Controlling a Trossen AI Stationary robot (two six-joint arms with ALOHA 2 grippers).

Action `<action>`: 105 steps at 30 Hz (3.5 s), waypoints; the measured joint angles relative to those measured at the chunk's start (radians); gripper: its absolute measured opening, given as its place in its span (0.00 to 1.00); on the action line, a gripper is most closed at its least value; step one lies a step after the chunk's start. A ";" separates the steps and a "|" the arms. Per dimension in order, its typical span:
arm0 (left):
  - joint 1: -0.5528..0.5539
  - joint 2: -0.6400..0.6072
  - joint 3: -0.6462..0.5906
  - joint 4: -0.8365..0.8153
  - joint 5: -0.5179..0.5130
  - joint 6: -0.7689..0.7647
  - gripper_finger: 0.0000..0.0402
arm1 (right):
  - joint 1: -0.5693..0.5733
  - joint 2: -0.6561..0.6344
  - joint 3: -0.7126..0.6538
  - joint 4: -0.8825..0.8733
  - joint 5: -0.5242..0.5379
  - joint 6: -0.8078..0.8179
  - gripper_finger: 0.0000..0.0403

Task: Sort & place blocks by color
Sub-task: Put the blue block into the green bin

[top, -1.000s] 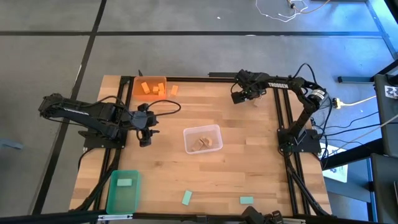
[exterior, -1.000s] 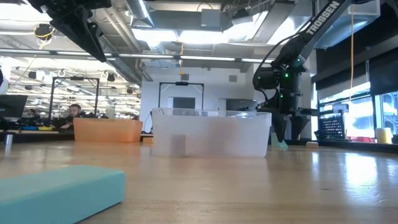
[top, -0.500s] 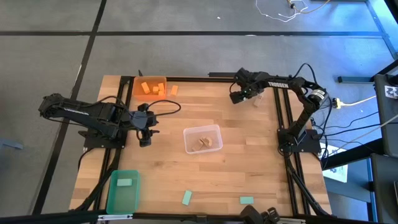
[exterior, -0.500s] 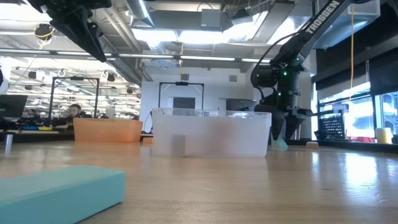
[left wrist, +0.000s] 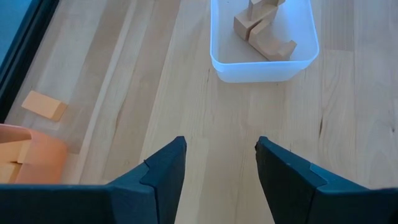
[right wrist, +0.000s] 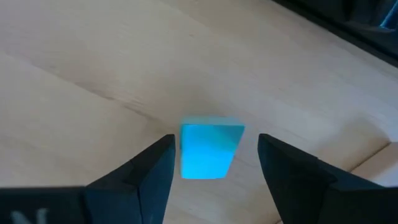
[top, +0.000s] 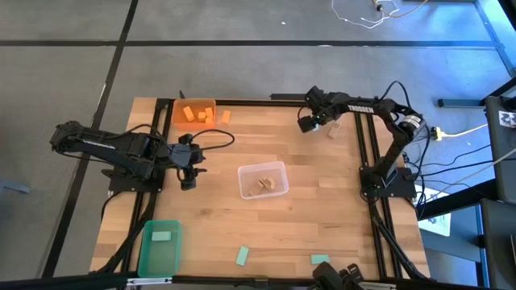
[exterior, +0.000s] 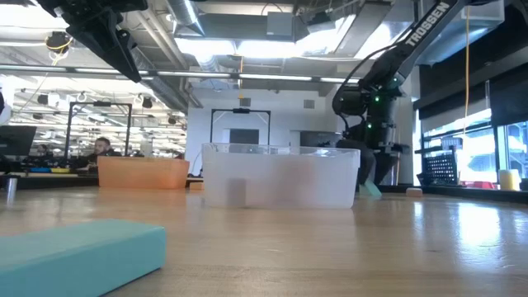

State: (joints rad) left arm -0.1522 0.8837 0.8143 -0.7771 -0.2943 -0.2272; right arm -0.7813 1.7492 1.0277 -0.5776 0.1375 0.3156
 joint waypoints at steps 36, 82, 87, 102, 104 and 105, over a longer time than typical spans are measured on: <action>0.000 0.000 0.000 0.000 0.000 0.000 0.46 | -0.001 0.089 0.002 -0.007 -0.034 -0.030 0.57; 0.001 0.000 0.000 0.000 -0.009 0.095 0.46 | 0.219 0.070 0.266 -0.194 -0.088 -0.040 0.32; 0.001 0.000 0.000 0.000 -0.009 0.197 0.46 | 0.307 0.068 0.390 -0.251 -0.127 -0.035 0.32; 0.001 0.000 0.000 0.112 -0.008 0.562 0.45 | 0.620 0.067 0.545 -0.160 -0.318 0.021 0.32; 0.001 0.000 0.000 0.149 0.000 0.527 0.45 | 0.658 0.067 0.545 -0.119 -0.317 0.021 0.32; 0.001 0.000 0.000 0.169 0.007 0.506 0.45 | 0.677 0.067 0.545 -0.097 -0.317 0.019 0.32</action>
State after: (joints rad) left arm -0.1509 0.8834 0.8143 -0.6084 -0.2870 0.2785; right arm -0.1045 1.8160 1.5725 -0.6750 -0.1795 0.3343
